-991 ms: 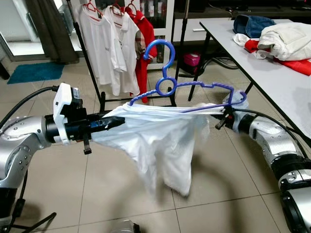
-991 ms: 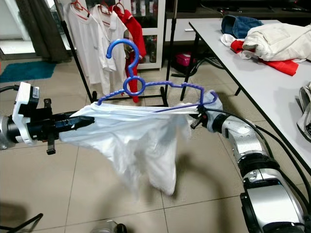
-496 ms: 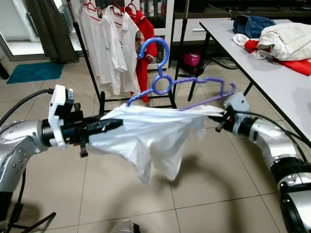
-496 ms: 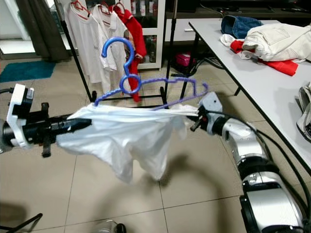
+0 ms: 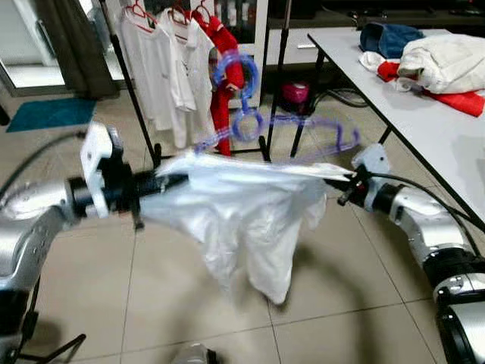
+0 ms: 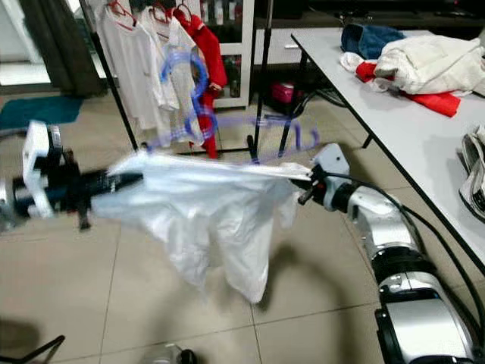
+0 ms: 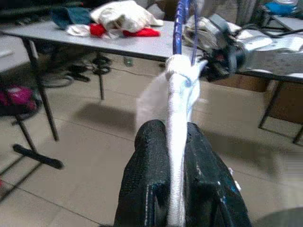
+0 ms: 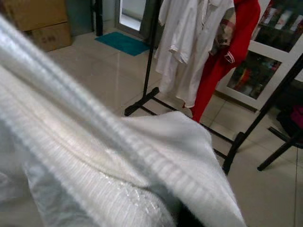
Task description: Hang hanger
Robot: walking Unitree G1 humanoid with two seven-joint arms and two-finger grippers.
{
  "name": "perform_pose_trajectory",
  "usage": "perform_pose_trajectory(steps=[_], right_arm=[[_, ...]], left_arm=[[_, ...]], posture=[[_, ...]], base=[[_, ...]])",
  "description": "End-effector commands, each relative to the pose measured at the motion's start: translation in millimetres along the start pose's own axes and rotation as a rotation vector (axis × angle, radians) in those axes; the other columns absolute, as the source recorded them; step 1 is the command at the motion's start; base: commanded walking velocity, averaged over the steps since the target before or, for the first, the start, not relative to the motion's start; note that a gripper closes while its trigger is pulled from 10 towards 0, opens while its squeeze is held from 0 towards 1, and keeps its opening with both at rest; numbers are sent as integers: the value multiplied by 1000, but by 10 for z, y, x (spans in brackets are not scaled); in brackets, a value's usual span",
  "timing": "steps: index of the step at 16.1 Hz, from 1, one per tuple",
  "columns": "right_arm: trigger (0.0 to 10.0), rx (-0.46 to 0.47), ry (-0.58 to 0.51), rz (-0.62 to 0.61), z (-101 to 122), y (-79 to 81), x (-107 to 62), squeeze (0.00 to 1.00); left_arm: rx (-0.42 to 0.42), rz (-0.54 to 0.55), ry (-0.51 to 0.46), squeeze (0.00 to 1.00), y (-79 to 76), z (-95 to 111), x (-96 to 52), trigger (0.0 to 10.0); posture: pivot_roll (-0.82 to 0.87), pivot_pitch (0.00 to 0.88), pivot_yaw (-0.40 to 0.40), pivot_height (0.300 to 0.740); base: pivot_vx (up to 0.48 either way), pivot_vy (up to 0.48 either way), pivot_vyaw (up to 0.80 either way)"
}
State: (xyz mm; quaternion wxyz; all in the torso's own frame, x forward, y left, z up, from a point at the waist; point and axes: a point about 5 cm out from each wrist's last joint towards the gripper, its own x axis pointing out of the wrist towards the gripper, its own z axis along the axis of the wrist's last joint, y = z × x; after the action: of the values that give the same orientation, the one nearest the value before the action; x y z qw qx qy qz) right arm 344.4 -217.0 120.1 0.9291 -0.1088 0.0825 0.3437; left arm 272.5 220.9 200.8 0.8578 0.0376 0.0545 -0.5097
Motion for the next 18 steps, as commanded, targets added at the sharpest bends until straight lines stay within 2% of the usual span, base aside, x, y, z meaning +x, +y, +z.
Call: perform_pose_trajectory(steps=[1, 2, 6, 8, 10, 13, 15, 16, 17, 18], right_arm=[[0, 83, 88, -204, -201, -325, -422, 0], [0, 60, 102, -223, -165, -380, -456, 0], [0, 22, 103, -230, -68, -456, -488, 0], [0, -7, 109, -222, -28, -476, -494, 0], [0, -31, 109, -212, 15, -486, -490, 0], [0, -75, 120, -213, 78, -522, -508, 0], [0, -98, 144, -227, 82, -548, -529, 0], [0, -116, 174, -238, 67, -563, -546, 0], [0, -183, 278, -274, 21, -605, -590, 0], [0, -208, 309, -283, 11, -617, -600, 0]], left_arm=[[24, 68, -2, 0, 77, 153, -286, 0], [22, 27, 158, 0, 40, -16, -354, 0], [36, 69, 317, 0, 76, -160, -455, 0], [93, 97, 462, 0, 106, -271, -513, 0], [161, 139, 569, 0, 163, -338, -548, 0], [238, 199, 611, 0, 246, -322, -520, 0], [252, 217, 634, 0, 280, -313, -528, 0], [256, 220, 649, 0, 292, -309, -542, 0], [263, 212, 708, 0, 308, -318, -590, 0], [261, 205, 726, 0, 305, -326, -603, 0]], posture=[[-18, 0, 31, 740], [-14, 0, 28, 740], [-12, 0, 27, 740], [-11, 0, 27, 740], [-14, 0, 31, 740], [-20, 0, 38, 740], [-22, 0, 40, 740], [-22, 0, 40, 740], [-19, 0, 39, 740], [-18, 0, 39, 740]], base=[[0, 0, 0], [0, 0, 0], [0, 0, 0], [0, 0, 0], [0, 0, 0], [0, 0, 0], [0, 0, 0], [0, 0, 0], [0, 0, 0], [0, 0, 0]])
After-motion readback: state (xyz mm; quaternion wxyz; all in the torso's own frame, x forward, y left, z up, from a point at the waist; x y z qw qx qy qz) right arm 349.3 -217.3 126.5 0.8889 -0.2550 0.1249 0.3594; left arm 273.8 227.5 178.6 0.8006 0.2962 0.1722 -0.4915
